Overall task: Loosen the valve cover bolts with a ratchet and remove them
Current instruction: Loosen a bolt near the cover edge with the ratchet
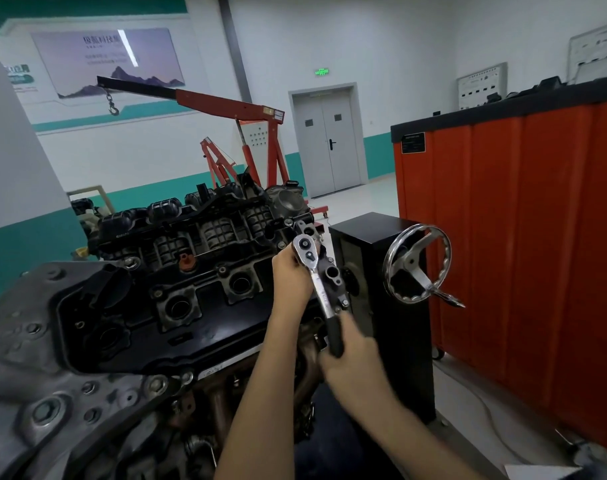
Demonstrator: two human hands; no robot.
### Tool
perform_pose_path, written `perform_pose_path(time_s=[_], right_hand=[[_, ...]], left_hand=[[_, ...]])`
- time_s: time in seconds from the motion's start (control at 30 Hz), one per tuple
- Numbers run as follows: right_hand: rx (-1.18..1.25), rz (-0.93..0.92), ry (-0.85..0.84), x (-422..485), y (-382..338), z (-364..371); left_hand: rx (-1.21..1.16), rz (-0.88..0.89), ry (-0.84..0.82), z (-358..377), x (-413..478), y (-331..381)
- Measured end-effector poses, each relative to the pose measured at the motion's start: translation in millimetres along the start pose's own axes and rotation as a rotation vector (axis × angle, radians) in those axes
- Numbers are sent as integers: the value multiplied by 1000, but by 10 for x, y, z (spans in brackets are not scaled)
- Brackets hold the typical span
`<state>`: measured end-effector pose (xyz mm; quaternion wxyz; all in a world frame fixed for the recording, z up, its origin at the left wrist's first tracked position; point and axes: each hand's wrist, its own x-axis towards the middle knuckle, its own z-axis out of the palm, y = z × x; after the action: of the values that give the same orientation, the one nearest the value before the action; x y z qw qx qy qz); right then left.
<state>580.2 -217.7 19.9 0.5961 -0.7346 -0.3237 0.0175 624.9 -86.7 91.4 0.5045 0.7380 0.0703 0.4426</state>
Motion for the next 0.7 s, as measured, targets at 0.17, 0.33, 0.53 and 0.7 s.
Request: perform_pose_path(time_s=[0.17, 0.33, 0.53, 0.7], right_hand=[[3, 19, -23, 25, -36, 155], [-594, -168, -228, 548, 11, -1041], [-882, -300, -105, 759, -93, -1151], [-103, -12, -27, 1, 37, -248]], left_hand=[[-10, -17, -8, -59, 40, 7], [148, 38, -129, -103, 32, 127], [76, 23, -45, -70, -50, 88], [3, 27, 10, 29, -56, 51]])
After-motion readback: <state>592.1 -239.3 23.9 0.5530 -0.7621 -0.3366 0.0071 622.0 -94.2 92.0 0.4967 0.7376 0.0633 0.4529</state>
